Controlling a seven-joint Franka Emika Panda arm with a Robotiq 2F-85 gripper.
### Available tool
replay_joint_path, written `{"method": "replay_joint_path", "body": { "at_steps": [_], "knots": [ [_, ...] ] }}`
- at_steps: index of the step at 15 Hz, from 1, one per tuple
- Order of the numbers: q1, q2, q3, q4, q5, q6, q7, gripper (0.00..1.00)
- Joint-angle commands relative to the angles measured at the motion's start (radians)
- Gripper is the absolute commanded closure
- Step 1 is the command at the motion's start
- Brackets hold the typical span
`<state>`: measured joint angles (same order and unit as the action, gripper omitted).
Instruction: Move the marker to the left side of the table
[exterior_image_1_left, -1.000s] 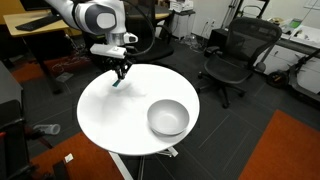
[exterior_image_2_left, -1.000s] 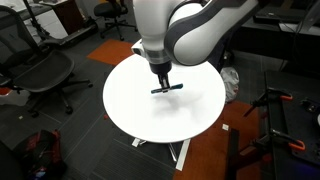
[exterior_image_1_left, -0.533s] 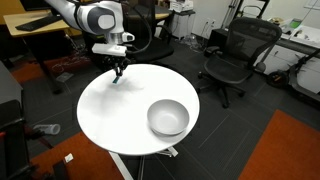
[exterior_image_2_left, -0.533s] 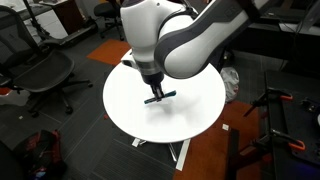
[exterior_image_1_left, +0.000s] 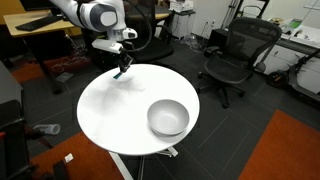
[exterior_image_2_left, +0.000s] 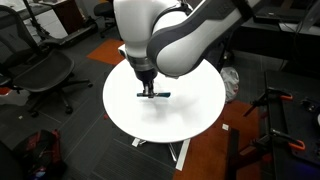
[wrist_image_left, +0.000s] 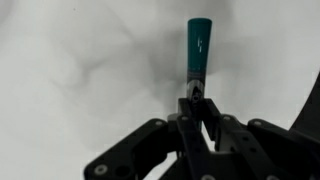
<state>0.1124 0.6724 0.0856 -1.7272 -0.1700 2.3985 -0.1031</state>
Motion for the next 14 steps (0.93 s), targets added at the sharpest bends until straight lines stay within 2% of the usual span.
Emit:
{"method": "replay_joint_path", "body": {
  "at_steps": [1, 9, 14],
  "knots": [
    [0.042, 0.004, -0.036, 0.036, 0.042, -0.006, 0.177, 0.95],
    [0.038, 0.021, -0.063, 0.057, 0.208, 0.04, 0.459, 0.95],
    [0.06, 0.051, -0.124, 0.047, 0.269, 0.18, 0.635, 0.95]
  ]
}}
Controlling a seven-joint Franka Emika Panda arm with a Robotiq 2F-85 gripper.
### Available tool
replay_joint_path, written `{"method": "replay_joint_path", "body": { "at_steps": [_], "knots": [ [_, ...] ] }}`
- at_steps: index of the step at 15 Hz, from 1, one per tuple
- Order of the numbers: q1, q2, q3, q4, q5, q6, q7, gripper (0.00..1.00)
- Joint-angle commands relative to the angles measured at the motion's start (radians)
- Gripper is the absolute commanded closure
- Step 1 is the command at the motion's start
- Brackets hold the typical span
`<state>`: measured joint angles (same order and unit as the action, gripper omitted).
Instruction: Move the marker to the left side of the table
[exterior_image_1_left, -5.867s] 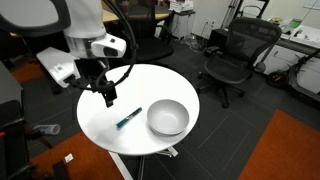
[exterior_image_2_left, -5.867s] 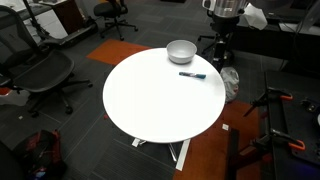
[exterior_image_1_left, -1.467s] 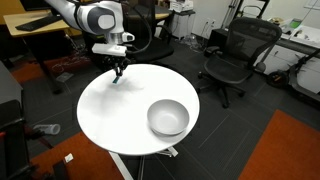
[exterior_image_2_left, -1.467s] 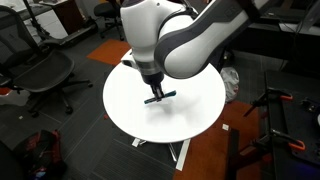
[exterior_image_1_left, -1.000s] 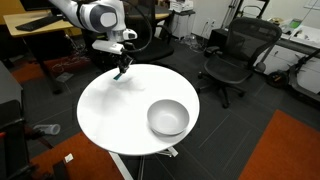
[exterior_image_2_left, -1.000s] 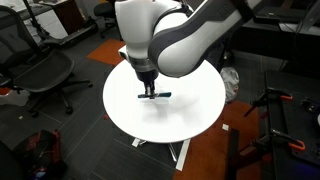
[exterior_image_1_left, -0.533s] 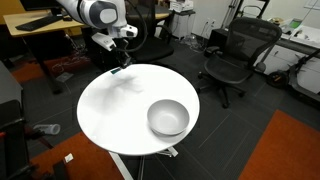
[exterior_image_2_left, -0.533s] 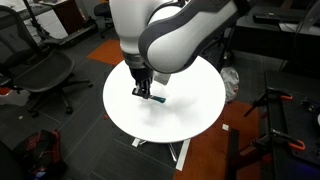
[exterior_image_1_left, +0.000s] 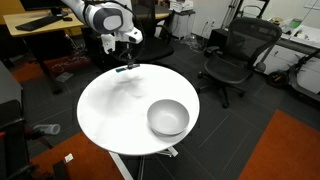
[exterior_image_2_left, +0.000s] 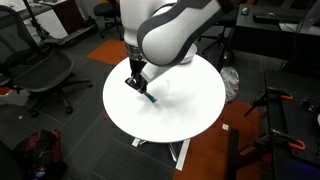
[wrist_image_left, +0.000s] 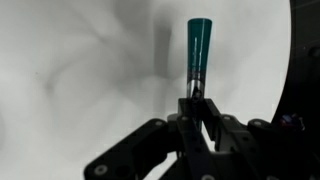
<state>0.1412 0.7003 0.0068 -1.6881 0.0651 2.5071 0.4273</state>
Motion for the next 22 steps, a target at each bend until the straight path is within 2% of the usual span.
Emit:
{"method": "replay_joint_path", "body": {
  "at_steps": [1, 6, 11, 12, 13, 16, 20, 21, 22],
  "knots": [
    [0.044, 0.033, -0.066, 0.006, 0.036, 0.104, 0.15, 0.95],
    [0.091, 0.076, -0.132, 0.009, 0.019, 0.155, 0.283, 0.95],
    [0.104, 0.086, -0.141, 0.008, 0.016, 0.15, 0.331, 0.95],
    [0.106, 0.087, -0.143, 0.014, 0.011, 0.129, 0.333, 0.56],
    [0.106, 0.086, -0.144, 0.011, 0.011, 0.134, 0.339, 0.56],
    [0.099, 0.073, -0.137, -0.003, 0.016, 0.148, 0.329, 0.35],
    [0.077, -0.002, -0.1, -0.07, 0.01, 0.139, 0.24, 0.05],
    [0.075, -0.021, -0.095, -0.086, 0.008, 0.126, 0.215, 0.0],
    [0.069, -0.05, -0.084, -0.109, 0.008, 0.098, 0.176, 0.0]
  ]
}}
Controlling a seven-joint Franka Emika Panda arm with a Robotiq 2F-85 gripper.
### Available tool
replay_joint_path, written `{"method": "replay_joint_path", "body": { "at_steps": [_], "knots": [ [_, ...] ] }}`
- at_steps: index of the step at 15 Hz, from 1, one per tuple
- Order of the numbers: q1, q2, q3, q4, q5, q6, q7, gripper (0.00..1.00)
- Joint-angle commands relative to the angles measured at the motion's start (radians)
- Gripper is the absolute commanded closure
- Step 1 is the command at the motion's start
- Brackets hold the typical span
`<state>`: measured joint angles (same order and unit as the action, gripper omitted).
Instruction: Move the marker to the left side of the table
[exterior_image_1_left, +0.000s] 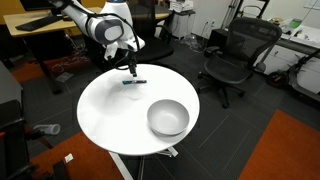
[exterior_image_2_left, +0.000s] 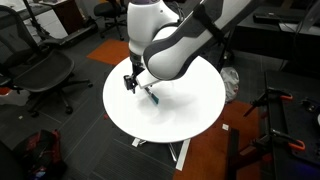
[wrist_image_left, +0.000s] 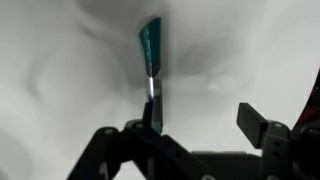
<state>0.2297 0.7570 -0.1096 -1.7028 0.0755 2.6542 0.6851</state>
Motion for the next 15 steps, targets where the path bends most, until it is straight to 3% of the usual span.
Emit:
{"method": "replay_joint_path", "body": {
  "at_steps": [1, 9, 15],
  "knots": [
    [-0.033, -0.132, 0.05, -0.113, 0.008, -0.073, -0.122, 0.0],
    [-0.068, -0.288, 0.086, -0.207, 0.013, -0.282, -0.257, 0.0],
    [-0.058, -0.243, 0.077, -0.167, -0.003, -0.263, -0.231, 0.0]
  ]
}}
